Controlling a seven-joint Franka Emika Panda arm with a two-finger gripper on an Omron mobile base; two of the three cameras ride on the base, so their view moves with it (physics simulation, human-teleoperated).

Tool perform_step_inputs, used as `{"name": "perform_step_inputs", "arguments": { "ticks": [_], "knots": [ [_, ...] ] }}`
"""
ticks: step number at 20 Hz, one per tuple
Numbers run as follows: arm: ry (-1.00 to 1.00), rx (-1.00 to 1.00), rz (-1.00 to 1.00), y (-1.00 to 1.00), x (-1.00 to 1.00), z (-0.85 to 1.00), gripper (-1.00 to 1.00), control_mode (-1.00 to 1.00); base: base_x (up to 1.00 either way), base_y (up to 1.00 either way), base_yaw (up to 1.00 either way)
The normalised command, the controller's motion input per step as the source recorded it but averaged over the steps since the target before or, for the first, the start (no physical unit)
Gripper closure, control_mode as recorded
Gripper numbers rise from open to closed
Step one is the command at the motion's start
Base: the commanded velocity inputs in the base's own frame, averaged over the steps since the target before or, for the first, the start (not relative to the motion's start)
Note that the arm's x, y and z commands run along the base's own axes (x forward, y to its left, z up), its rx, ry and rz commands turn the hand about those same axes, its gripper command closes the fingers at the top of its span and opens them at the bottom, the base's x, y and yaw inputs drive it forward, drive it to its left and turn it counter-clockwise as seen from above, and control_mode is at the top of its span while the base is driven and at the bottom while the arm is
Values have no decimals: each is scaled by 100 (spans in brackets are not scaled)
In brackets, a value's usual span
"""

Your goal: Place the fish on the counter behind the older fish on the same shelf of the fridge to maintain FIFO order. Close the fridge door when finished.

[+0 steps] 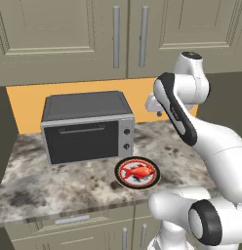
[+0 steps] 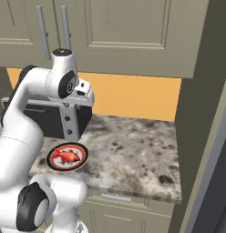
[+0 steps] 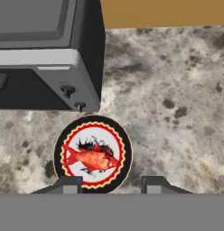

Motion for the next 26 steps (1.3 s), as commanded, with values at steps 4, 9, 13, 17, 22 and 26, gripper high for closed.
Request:
{"name": "perform_step_inputs", "arguments": {
  "ticks": [4, 9, 13, 17, 22, 26],
  "knots": [
    [-3, -2, 1, 20, -63, -8, -100, -100, 0, 0, 0],
    [3, -12, 11, 77, -23, -63, -100, -100, 0, 0, 0],
    [12, -11, 30, 40, 1, -74, -100, -100, 0, 0, 0],
    [15, -11, 40, 4, 0, -77, -100, -100, 0, 0, 0],
    [36, -22, 26, 4, 17, -76, -100, -100, 0, 0, 0],
    [32, -12, 24, 1, 21, -72, -100, -100, 0, 0, 0]
  ]
}}
